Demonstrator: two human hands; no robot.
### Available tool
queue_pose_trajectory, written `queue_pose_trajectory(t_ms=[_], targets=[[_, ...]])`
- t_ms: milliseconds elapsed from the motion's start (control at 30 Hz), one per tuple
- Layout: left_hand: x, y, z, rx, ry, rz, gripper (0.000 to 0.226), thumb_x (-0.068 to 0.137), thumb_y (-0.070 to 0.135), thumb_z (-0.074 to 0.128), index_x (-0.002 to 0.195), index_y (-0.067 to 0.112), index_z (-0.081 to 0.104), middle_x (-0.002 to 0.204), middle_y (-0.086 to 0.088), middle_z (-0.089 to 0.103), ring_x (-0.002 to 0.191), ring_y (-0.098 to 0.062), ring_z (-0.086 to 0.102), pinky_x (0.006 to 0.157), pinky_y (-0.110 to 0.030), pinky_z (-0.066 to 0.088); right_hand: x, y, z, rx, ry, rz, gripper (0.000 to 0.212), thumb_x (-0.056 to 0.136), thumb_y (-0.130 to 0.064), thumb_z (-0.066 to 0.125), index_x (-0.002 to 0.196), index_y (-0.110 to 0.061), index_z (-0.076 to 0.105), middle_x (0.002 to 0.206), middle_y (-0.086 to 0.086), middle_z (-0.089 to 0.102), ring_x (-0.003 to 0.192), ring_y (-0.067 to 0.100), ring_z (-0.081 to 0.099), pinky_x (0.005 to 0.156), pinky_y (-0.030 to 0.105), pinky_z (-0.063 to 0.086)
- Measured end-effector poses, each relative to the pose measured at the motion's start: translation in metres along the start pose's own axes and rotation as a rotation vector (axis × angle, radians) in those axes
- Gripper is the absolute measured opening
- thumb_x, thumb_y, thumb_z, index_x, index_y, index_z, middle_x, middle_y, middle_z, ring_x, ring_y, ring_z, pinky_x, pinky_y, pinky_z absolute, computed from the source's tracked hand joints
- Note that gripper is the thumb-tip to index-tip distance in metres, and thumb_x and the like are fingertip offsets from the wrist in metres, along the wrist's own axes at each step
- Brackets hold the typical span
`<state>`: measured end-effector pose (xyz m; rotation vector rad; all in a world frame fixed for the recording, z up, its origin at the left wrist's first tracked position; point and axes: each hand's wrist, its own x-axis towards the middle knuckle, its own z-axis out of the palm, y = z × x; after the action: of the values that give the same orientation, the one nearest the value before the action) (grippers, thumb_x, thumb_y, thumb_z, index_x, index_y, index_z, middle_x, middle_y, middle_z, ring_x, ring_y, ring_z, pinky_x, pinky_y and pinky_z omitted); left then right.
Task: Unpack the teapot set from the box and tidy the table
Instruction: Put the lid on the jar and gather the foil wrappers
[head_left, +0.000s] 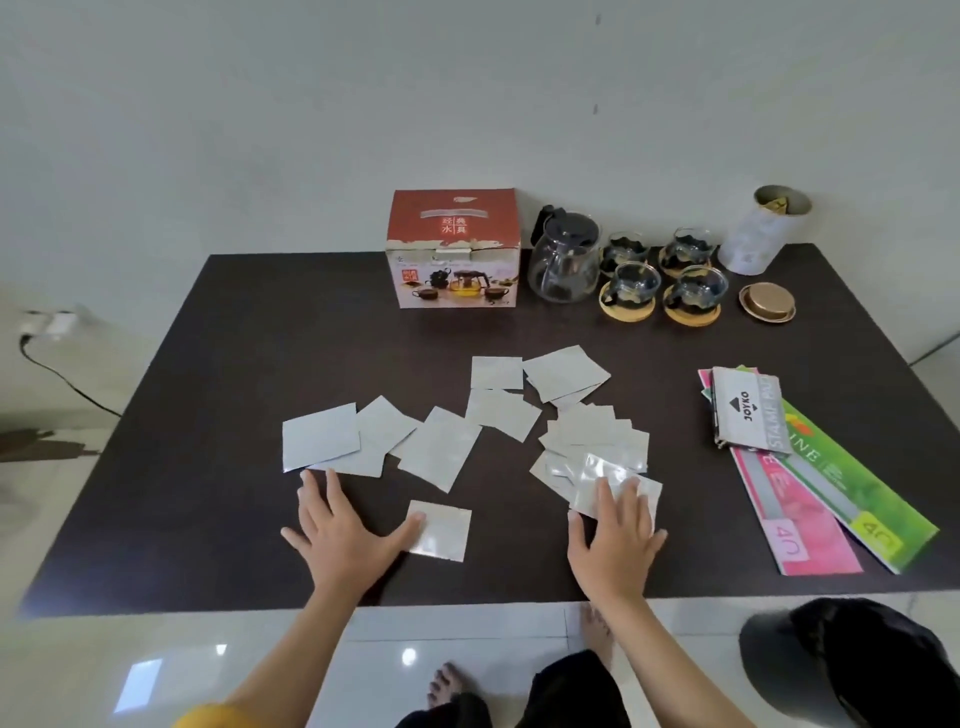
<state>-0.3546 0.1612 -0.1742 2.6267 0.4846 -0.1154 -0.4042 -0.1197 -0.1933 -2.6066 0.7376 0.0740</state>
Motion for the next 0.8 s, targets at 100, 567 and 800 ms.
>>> queue_pose_trajectory(t_ms=[100, 567, 800], targets=[[0.019, -0.015, -0.008, 0.075, -0.036, 0.023, 0.143, 0.041, 0.095, 0.053, 0.149, 0.017, 0.002, 0.159, -0.004, -0.01, 0.146, -0.025, -0.008, 0.11, -0.064, -0.001, -0.005, -0.008, 0.005, -0.016, 0.005, 0.009, 0.062, 0.095, -0.043, 0.046, 0.15, -0.024, 0.027, 0.161, 0.01, 0.007, 0.147, 0.032, 0.006, 0.112, 0.063, 0.008], [0.035, 0.028, 0.017, 0.034, -0.167, 0.352, 0.093, 0.071, 0.082, 0.022, 0.146, 0.028, 0.026, 0.159, 0.003, 0.008, 0.145, -0.023, 0.004, 0.112, -0.058, -0.002, -0.011, -0.063, 0.03, -0.044, -0.064, -0.071, 0.06, 0.097, -0.047, 0.037, 0.152, -0.029, 0.02, 0.162, 0.003, -0.001, 0.148, 0.026, 0.0, 0.113, 0.061, 0.001], [0.024, 0.031, 0.015, -0.4, -0.134, 0.383, 0.072, 0.085, 0.063, 0.038, 0.139, 0.015, 0.043, 0.147, 0.0, 0.038, 0.134, -0.019, 0.032, 0.105, -0.027, 0.022, -0.029, -0.081, 0.041, 0.131, -0.057, -0.268, 0.099, 0.076, -0.079, 0.038, 0.153, -0.023, 0.01, 0.161, 0.009, -0.007, 0.148, 0.025, -0.005, 0.114, 0.05, -0.003]])
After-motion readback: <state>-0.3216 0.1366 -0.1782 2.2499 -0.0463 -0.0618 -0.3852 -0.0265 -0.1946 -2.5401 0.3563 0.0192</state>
